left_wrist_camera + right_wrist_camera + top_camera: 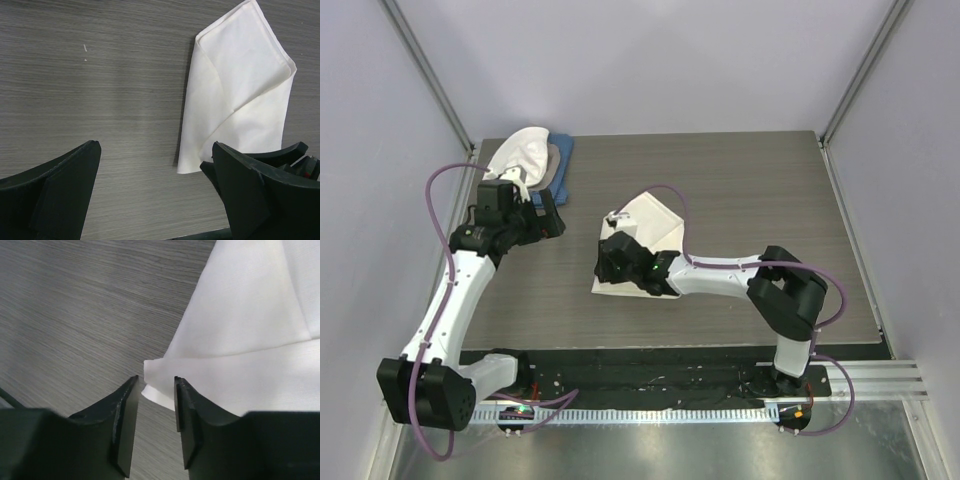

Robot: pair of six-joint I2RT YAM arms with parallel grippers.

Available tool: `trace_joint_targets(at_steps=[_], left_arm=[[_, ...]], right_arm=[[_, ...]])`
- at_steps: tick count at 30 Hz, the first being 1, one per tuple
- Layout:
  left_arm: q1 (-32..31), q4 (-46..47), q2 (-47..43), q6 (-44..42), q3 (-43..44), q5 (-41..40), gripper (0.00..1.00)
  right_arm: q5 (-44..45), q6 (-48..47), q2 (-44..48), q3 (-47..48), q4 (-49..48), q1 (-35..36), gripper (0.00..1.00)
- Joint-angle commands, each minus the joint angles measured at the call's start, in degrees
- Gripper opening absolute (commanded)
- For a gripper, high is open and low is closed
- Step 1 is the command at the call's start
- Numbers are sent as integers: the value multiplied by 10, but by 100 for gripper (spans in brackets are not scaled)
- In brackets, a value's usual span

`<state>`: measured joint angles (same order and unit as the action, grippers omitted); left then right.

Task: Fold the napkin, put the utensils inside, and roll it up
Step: Fold the napkin

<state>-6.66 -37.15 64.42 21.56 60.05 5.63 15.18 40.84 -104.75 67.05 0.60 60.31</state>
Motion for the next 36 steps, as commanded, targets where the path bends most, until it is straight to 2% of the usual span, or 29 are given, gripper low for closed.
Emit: trace_joint_targets(at_steps=[1,5,9,13,17,18,20,21,24,36], left_arm=[[3,9,5,-8,1,-4,100],[3,8,14,-3,-1,-3,100],[3,8,19,22,-6,10,100],[2,52,9,88,-63,29,100],[3,92,-5,138,-105,39,100],[3,107,-14,151,-117,46,100],[3,154,-22,187,-162,51,100],[2,168,-26,198,-186,54,100],[3,211,-25,225,-221,73,100],[3,304,30,255,-279,126,100]], right_arm=[[-27,-38,9,34,-43,4,58],[-55,-69,45,26,-60,4,70],[-24,-88,103,-15,-60,4,71],[4,-99,131,-53,-53,-5,69],[6,-106,123,-73,-58,-10,63],[6,-109,119,-75,-59,-10,57],[5,-112,111,-78,-67,-11,51],[5,-112,104,-81,-70,-11,44],[6,-116,88,-92,-84,-12,36],[-9,-117,33,-104,-122,-12,30]])
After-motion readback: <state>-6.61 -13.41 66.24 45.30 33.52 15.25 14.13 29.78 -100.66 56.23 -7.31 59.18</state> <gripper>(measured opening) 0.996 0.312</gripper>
